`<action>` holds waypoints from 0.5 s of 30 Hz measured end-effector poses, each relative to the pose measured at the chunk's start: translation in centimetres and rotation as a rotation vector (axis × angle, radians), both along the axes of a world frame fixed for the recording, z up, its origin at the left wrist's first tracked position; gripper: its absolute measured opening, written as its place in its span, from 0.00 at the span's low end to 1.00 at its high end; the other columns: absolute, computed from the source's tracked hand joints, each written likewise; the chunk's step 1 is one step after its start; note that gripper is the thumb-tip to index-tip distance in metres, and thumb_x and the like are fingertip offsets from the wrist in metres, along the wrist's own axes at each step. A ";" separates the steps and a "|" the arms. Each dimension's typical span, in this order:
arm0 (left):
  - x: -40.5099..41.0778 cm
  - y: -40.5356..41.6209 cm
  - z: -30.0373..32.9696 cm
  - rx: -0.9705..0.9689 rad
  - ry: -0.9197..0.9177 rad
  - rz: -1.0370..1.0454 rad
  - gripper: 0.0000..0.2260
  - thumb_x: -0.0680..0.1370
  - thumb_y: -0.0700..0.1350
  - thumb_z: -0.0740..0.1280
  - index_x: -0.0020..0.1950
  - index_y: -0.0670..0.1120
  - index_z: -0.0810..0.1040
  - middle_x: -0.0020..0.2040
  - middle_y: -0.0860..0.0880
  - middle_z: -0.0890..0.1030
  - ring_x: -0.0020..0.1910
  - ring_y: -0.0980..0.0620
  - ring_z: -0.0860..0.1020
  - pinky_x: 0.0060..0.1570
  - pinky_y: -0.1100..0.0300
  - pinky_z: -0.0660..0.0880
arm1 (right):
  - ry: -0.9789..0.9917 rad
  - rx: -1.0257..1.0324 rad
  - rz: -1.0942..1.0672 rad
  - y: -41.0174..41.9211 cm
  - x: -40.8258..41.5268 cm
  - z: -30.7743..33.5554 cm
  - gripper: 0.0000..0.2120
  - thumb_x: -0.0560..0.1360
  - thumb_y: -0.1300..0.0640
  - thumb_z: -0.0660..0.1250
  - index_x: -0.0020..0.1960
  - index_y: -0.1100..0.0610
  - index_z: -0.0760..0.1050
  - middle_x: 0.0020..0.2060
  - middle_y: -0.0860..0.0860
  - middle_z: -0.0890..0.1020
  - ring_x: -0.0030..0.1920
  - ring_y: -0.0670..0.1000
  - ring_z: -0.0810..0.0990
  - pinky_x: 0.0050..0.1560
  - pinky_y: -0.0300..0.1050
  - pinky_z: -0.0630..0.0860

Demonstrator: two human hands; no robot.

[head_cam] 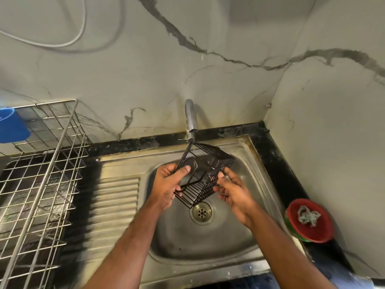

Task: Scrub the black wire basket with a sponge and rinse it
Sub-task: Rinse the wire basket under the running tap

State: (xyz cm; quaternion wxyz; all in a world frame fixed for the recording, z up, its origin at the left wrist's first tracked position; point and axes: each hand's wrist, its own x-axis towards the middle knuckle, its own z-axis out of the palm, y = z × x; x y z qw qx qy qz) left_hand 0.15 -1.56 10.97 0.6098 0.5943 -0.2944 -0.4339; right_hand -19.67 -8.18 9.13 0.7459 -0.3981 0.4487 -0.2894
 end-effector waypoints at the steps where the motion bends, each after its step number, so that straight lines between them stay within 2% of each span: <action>1: 0.1 0.1 -0.2 -0.001 -0.004 0.016 0.06 0.76 0.40 0.73 0.47 0.37 0.83 0.25 0.49 0.71 0.20 0.56 0.65 0.20 0.65 0.66 | -0.029 0.017 0.009 0.0 0.2 0.2 0.24 0.74 0.51 0.71 0.70 0.46 0.72 0.56 0.51 0.82 0.48 0.49 0.80 0.48 0.44 0.77; 2: 0.2 0.1 -0.3 0.002 0.000 0.038 0.08 0.77 0.39 0.73 0.47 0.33 0.82 0.26 0.48 0.71 0.21 0.57 0.64 0.21 0.65 0.66 | -0.043 0.010 0.007 0.0 0.3 0.3 0.24 0.73 0.52 0.72 0.68 0.45 0.74 0.55 0.51 0.82 0.48 0.49 0.79 0.50 0.45 0.77; 3: 0.4 0.1 -0.4 0.002 -0.011 0.054 0.07 0.77 0.39 0.72 0.46 0.34 0.83 0.27 0.48 0.71 0.22 0.57 0.64 0.23 0.64 0.67 | -0.040 -0.009 -0.006 0.1 0.5 0.3 0.21 0.73 0.54 0.73 0.65 0.45 0.76 0.52 0.50 0.82 0.49 0.49 0.78 0.53 0.47 0.76; 4: 0.7 0.2 -0.4 -0.004 -0.029 0.060 0.05 0.78 0.40 0.72 0.44 0.40 0.85 0.26 0.50 0.71 0.23 0.56 0.64 0.26 0.62 0.68 | -0.045 -0.022 -0.009 0.2 0.6 0.3 0.18 0.74 0.57 0.73 0.62 0.45 0.77 0.50 0.50 0.82 0.49 0.49 0.78 0.56 0.48 0.76; 5: 1.0 0.2 -0.4 -0.011 -0.076 0.055 0.07 0.78 0.42 0.72 0.41 0.47 0.85 0.25 0.52 0.70 0.24 0.55 0.65 0.28 0.60 0.69 | -0.054 -0.029 -0.005 0.4 0.7 0.2 0.17 0.75 0.59 0.72 0.61 0.47 0.77 0.49 0.50 0.81 0.50 0.49 0.79 0.58 0.48 0.76; 6: 1.3 0.1 -0.6 -0.010 -0.147 0.036 0.09 0.79 0.44 0.71 0.39 0.49 0.84 0.26 0.53 0.69 0.25 0.54 0.65 0.29 0.59 0.68 | -0.067 -0.029 0.005 0.6 0.8 0.0 0.16 0.75 0.61 0.72 0.60 0.49 0.77 0.48 0.50 0.81 0.51 0.49 0.80 0.59 0.48 0.77; 9: 2.0 -0.6 -1.4 0.105 -0.405 -0.018 0.10 0.81 0.49 0.69 0.44 0.45 0.82 0.30 0.53 0.73 0.28 0.56 0.70 0.31 0.62 0.69 | -0.055 -0.062 -0.001 1.2 1.0 -0.4 0.23 0.73 0.59 0.75 0.66 0.54 0.73 0.50 0.51 0.82 0.56 0.50 0.81 0.67 0.50 0.74; 11: 2.3 -1.2 -2.6 0.211 -0.471 -0.049 0.07 0.82 0.49 0.66 0.52 0.47 0.81 0.39 0.55 0.81 0.38 0.58 0.79 0.44 0.60 0.76 | -0.015 -0.133 0.008 1.3 0.8 -0.3 0.23 0.72 0.56 0.76 0.64 0.53 0.73 0.51 0.52 0.81 0.57 0.52 0.79 0.64 0.47 0.74; 13: 2.3 -1.5 -3.4 0.251 -0.477 -0.069 0.07 0.82 0.49 0.65 0.57 0.49 0.80 0.48 0.52 0.84 0.50 0.54 0.82 0.57 0.55 0.77 | 0.016 -0.200 0.040 1.3 0.5 0.0 0.20 0.73 0.56 0.76 0.62 0.48 0.74 0.54 0.55 0.79 0.58 0.51 0.77 0.58 0.41 0.73; 15: 2.2 -1.7 -4.0 0.275 -0.485 -0.071 0.11 0.82 0.51 0.64 0.60 0.49 0.80 0.54 0.51 0.84 0.56 0.52 0.81 0.62 0.53 0.75 | 0.041 -0.252 0.059 1.2 0.2 0.1 0.18 0.74 0.56 0.75 0.61 0.45 0.74 0.57 0.57 0.79 0.59 0.51 0.77 0.55 0.39 0.74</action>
